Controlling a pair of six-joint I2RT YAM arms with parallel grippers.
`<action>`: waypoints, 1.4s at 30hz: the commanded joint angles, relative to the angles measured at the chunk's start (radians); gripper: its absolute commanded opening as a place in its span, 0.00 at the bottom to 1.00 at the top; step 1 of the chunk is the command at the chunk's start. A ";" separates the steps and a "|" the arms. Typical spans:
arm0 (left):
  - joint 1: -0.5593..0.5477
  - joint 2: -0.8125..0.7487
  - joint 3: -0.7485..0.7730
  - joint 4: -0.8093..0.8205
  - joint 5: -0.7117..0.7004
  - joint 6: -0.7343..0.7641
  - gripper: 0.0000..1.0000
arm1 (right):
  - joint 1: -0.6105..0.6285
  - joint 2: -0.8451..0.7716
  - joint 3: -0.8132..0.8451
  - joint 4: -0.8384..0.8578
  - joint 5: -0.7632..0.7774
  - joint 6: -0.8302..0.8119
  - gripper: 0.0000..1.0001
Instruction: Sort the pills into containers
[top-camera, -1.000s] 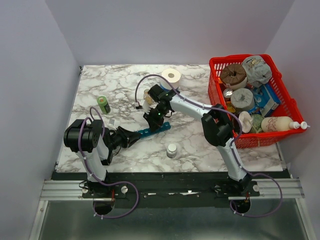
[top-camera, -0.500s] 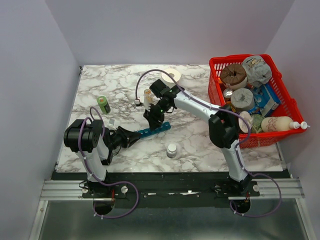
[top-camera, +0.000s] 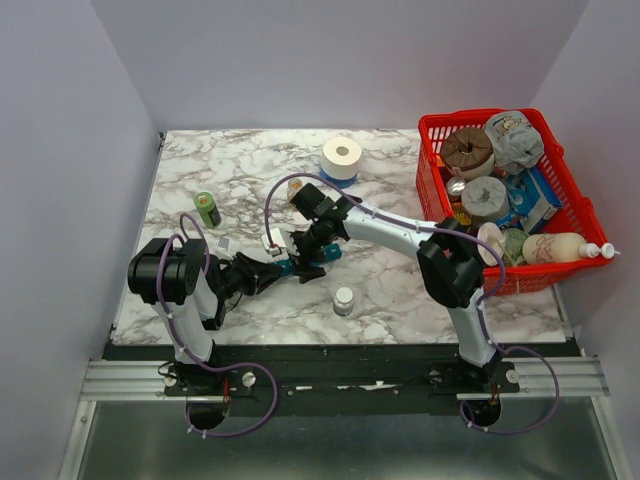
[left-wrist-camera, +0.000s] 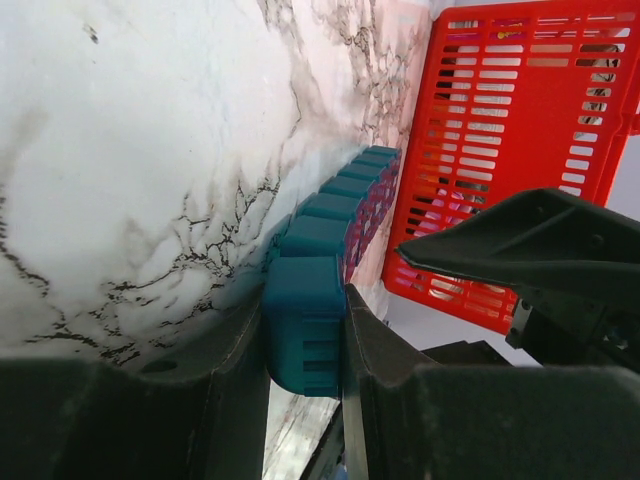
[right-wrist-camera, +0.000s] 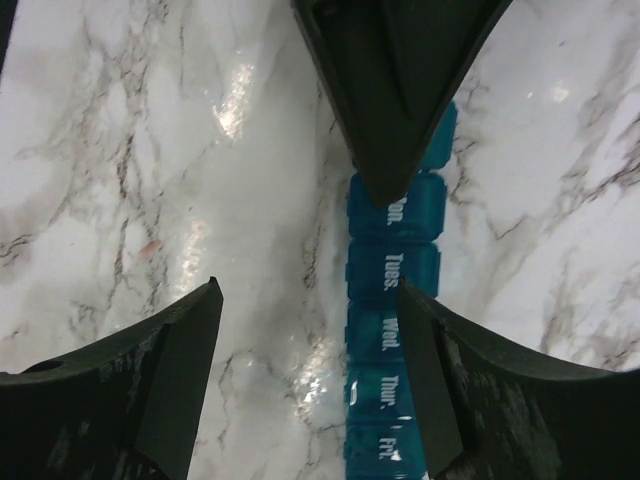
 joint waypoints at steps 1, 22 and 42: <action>-0.006 0.049 -0.017 -0.056 -0.084 0.079 0.00 | 0.011 0.006 0.005 0.159 0.061 -0.066 0.79; -0.006 0.055 -0.015 -0.047 -0.081 0.076 0.00 | 0.046 0.085 -0.028 0.216 0.179 -0.034 0.76; -0.006 0.050 -0.015 -0.062 -0.088 0.080 0.00 | 0.065 0.077 -0.036 0.216 0.202 -0.013 0.54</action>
